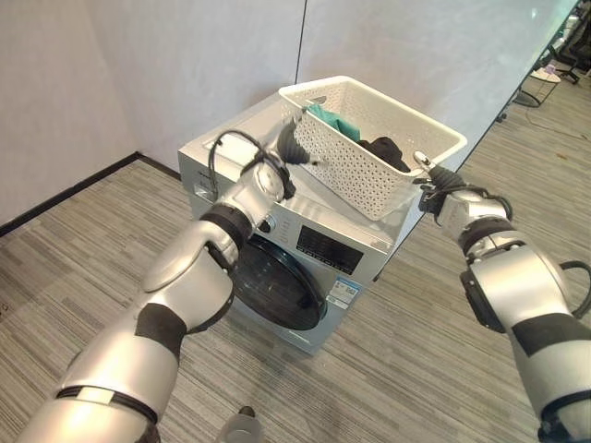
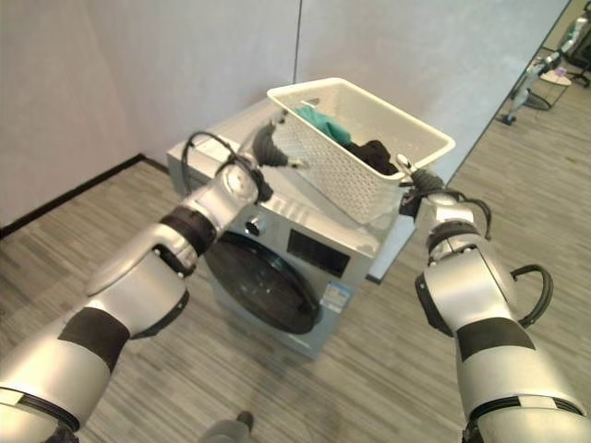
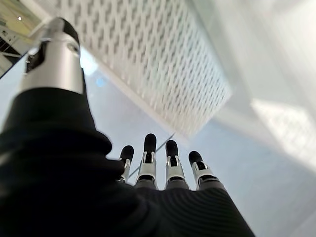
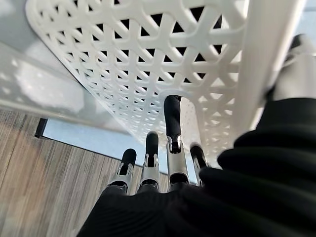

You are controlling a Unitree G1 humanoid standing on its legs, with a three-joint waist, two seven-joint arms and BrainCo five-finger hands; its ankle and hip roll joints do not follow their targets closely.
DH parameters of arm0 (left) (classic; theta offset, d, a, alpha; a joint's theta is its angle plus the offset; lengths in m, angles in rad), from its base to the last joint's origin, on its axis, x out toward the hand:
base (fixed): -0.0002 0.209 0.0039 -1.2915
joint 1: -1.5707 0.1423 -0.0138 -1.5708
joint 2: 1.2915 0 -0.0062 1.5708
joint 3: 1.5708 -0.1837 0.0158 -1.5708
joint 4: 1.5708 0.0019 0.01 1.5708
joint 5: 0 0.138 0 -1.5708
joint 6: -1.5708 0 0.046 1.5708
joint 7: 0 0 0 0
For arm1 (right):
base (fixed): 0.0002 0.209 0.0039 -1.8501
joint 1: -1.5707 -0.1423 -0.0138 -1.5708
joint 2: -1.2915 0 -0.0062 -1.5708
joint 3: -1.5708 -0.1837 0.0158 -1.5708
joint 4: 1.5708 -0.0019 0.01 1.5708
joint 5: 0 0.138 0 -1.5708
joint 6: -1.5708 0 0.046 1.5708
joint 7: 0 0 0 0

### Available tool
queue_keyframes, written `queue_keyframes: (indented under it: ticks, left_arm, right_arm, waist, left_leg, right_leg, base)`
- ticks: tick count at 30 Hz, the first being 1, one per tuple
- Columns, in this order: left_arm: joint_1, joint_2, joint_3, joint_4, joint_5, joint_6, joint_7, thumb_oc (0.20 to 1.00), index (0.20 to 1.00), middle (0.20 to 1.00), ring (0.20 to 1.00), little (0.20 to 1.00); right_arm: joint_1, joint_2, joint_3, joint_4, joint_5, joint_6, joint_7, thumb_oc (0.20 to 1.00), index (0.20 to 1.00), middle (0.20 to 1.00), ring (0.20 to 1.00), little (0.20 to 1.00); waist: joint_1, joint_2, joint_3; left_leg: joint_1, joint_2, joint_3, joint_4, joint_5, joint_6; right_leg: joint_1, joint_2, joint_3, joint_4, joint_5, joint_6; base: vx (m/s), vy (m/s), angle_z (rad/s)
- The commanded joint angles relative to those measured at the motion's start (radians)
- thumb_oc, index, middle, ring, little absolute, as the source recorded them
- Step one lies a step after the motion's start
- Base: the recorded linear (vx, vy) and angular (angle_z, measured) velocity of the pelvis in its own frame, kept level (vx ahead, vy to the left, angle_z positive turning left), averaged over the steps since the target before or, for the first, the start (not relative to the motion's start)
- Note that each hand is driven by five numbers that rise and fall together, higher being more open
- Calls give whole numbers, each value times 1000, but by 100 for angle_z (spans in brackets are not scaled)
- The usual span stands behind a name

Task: Grab the laundry basket,head to the washer,open it,put in the laundry and shut it.

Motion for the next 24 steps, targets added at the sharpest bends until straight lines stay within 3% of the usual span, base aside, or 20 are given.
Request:
queue_keyframes:
  ticks: [1,7,9,13,19,24]
  left_arm:
    - [-138,-27,-15,49,20,-48,1,1000,1000,1000,1000,1000]
    - [-118,-17,-24,27,36,-45,-29,1000,1000,1000,1000,1000]
    - [-114,-6,-35,23,49,-41,-46,1000,1000,1000,1000,1000]
    - [-104,-1,-40,38,60,-29,-48,1000,1000,1000,1000,1000]
    - [-96,11,-36,48,52,-29,-46,1000,1000,1000,1000,1000]
    - [-89,68,-11,24,26,-41,-37,1000,1000,1000,1000,1000]
  right_arm:
    - [-79,-32,86,60,-108,6,39,1000,1000,1000,1000,1000]
    - [-59,-83,126,100,-245,27,64,1000,1000,1000,1000,1000]
    - [-68,-136,152,129,-325,39,70,1000,1000,1000,1000,1000]
    - [-97,-192,178,137,-416,43,29,1000,1000,1000,1000,1000]
    - [-128,-222,177,119,-408,38,-16,1000,1000,1000,1000,1000]
    - [-106,-216,156,82,-360,20,-19,1000,1000,1000,1000,1000]
  waist:
    - [73,48,11]
    - [69,54,12]
    - [62,55,8]
    - [51,61,6]
    - [27,70,-6]
    - [13,79,-2]
  left_leg:
    - [124,46,10,-181,17,-20]
    - [126,41,9,-181,16,-17]
    - [126,38,8,-187,18,-16]
    - [131,35,10,-190,18,-14]
    - [142,29,17,-202,19,-14]
    - [152,26,32,-211,18,-15]
  right_leg:
    - [42,-19,-3,15,-16,77]
    - [44,-21,-7,11,-13,77]
    - [46,-22,-11,7,-10,79]
    - [49,-28,-11,3,-4,82]
    - [54,-38,-11,-3,3,84]
    - [50,-47,0,-13,11,86]
  base:
    - [-31,6,9]
    - [-15,14,6]
    - [-24,13,6]
    - [-12,6,2]
    - [-9,16,-1]
    - [-16,1,-6]
